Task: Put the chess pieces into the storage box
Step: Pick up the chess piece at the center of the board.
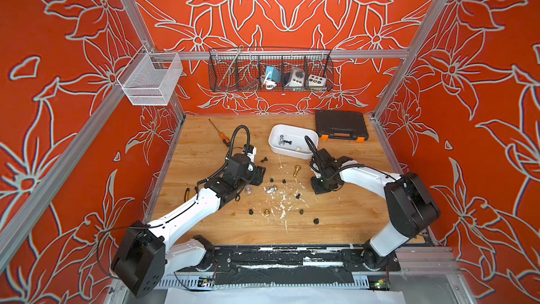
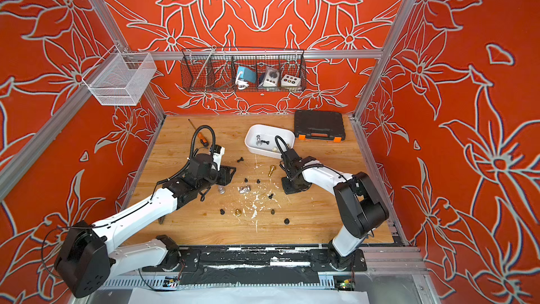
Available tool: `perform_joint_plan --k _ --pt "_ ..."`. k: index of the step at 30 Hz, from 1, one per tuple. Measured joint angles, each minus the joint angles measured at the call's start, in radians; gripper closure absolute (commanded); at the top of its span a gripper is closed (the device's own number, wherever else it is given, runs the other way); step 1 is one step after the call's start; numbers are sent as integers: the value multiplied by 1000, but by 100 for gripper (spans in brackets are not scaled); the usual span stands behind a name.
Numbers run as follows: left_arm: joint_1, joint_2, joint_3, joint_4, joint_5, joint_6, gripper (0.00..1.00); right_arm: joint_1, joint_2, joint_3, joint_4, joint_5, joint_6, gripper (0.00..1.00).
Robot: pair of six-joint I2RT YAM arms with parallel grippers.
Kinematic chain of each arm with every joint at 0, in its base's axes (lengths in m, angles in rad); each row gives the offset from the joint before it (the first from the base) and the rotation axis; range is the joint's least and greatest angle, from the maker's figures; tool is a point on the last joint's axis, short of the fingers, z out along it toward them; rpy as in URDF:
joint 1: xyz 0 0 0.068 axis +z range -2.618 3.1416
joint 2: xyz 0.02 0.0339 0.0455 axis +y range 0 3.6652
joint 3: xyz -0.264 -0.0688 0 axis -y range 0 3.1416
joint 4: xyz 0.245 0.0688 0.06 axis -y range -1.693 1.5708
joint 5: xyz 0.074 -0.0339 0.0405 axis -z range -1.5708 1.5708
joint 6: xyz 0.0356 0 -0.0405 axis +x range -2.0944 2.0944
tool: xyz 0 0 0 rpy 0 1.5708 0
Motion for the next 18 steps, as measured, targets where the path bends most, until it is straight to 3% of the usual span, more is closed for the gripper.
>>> perform_joint_plan --k 8,18 --pt "2 -3 0 0 0 0 48 0 -1 24 -12 0 0 92" --pt "2 -19 0 -1 1 0 47 0 -13 191 -51 5 -19 92"
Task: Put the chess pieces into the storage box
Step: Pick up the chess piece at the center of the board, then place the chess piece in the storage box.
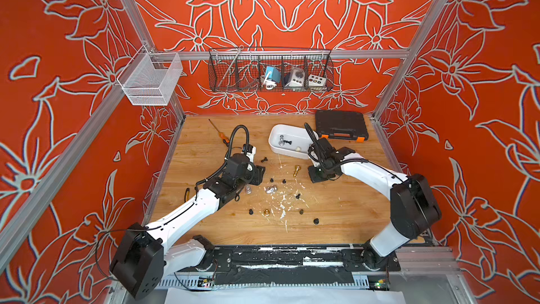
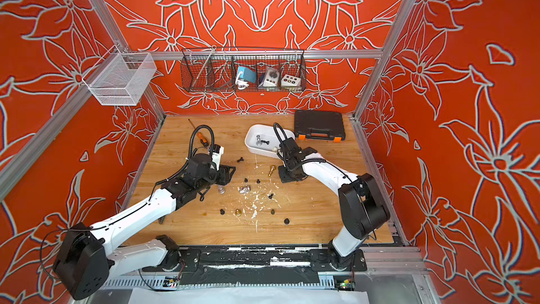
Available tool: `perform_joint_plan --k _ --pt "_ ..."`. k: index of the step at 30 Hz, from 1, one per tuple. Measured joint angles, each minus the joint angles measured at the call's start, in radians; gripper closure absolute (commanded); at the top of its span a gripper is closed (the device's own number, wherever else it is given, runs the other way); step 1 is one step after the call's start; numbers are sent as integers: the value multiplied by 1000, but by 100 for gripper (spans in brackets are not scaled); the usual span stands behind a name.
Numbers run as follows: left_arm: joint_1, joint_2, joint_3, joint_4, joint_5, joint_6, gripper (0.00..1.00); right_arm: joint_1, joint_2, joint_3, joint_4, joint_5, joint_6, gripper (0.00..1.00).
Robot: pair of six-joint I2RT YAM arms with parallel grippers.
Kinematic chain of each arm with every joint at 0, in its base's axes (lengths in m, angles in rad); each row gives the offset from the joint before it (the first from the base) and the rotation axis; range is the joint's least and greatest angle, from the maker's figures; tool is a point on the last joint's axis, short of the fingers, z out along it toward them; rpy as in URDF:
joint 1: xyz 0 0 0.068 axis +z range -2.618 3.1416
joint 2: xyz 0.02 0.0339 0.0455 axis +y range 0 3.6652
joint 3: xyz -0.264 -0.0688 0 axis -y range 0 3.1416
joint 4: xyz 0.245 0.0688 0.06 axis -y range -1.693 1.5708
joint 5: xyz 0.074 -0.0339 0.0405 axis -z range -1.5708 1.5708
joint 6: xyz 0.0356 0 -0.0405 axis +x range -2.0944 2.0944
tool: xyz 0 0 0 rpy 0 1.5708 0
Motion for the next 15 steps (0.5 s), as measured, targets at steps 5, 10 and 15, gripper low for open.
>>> perform_joint_plan --k 5,10,15 --pt "0 -15 0 -3 2 1 47 -5 27 163 -32 10 -22 92" --pt "0 -34 -1 -11 3 2 47 -20 120 365 -32 24 -37 92" --pt "0 -67 -23 -15 5 0 47 -54 252 535 -30 23 -33 92"
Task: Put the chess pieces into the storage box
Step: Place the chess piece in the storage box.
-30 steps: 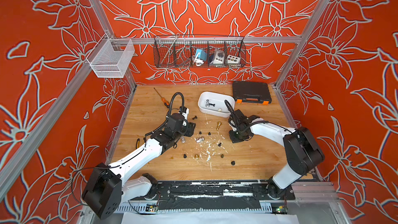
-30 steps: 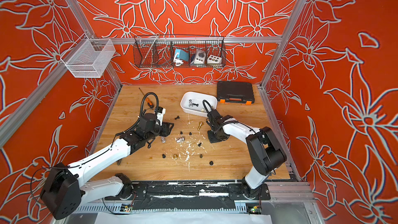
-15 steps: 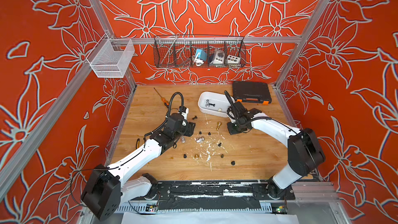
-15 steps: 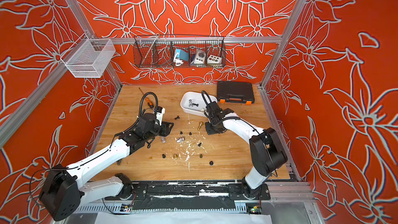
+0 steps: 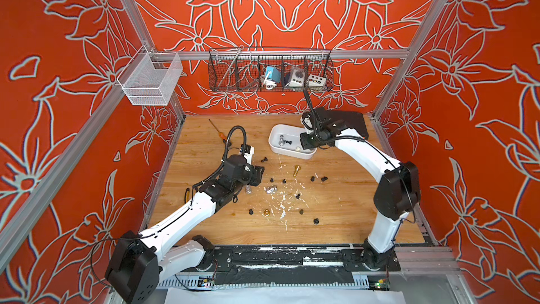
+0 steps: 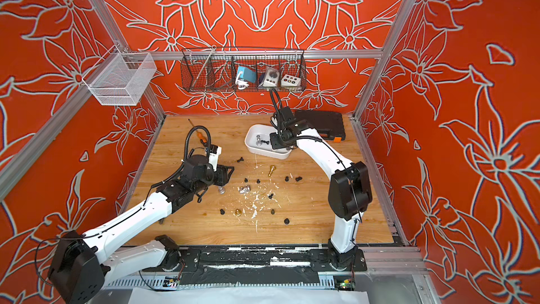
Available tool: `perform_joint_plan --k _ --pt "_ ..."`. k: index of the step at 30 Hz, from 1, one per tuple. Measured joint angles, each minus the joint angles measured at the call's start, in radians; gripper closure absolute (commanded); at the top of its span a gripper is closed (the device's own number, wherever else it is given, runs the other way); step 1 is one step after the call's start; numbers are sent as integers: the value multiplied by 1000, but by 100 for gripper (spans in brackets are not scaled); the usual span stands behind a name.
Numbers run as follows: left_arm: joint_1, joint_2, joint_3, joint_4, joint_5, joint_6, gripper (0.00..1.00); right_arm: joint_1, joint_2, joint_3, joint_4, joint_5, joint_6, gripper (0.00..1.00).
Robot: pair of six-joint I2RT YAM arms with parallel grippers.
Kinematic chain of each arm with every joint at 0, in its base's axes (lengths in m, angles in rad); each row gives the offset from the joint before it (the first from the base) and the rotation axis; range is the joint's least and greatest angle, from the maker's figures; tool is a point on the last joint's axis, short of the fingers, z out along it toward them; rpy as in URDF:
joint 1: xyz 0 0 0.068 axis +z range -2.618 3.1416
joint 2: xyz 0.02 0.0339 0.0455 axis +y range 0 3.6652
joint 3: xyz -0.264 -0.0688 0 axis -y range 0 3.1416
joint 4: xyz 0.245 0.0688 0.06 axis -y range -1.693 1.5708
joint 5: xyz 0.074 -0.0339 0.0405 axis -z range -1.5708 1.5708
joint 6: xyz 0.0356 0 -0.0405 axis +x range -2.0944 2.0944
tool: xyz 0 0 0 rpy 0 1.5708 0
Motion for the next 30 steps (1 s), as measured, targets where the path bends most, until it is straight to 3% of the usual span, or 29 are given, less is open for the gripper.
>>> perform_joint_plan --k 10,17,25,30 --pt "1 -32 -37 -4 7 -11 47 -50 218 122 35 -45 78 92" --pt "1 -42 -53 -8 12 -12 47 -61 264 148 42 -62 111 89" --pt "1 -42 -61 -10 13 -15 47 -69 264 156 51 -79 127 74" --pt "1 -42 -61 -10 13 -18 47 -71 264 156 51 -79 131 71"
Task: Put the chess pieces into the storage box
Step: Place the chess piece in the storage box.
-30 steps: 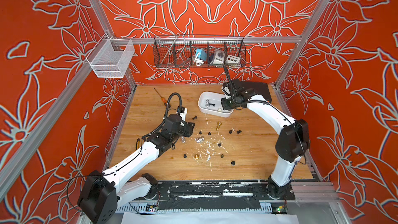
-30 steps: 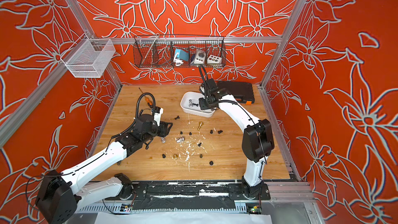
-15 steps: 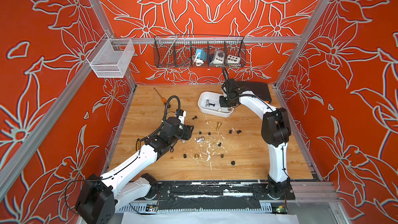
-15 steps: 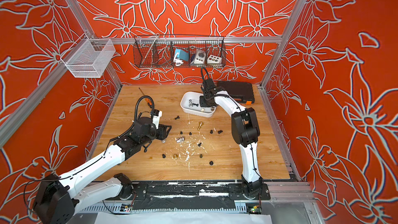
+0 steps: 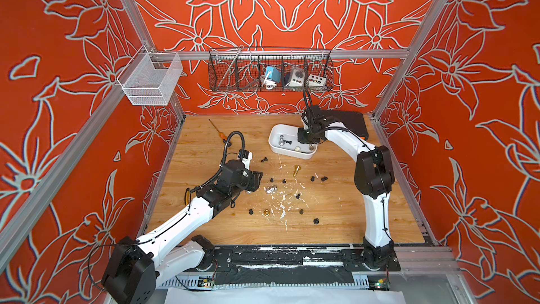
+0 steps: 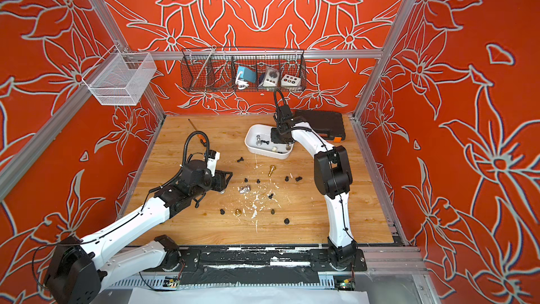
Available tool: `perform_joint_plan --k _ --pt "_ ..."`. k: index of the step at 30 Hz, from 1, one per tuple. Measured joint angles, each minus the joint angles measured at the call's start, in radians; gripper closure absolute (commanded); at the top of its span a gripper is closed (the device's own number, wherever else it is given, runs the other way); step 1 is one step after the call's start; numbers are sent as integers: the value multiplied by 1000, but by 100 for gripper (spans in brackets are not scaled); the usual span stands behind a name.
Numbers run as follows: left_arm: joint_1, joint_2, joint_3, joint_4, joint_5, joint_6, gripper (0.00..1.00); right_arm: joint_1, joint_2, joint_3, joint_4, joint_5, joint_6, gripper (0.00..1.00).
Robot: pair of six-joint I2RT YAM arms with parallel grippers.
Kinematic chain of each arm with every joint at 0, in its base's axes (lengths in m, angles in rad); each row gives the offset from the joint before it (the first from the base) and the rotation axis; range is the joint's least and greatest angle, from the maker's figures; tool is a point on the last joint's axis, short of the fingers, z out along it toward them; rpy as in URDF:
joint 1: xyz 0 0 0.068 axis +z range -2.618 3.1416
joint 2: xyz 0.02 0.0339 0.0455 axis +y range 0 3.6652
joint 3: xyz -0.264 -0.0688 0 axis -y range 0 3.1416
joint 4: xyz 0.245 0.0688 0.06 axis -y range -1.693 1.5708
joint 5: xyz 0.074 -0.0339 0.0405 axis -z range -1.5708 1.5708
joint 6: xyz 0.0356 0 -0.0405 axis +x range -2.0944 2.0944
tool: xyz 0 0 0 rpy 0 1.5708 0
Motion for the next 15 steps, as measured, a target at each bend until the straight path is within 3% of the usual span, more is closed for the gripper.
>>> perform_joint_plan --k 15 --pt "0 0 0 0 0 0 47 -5 -27 -1 5 -57 2 71"
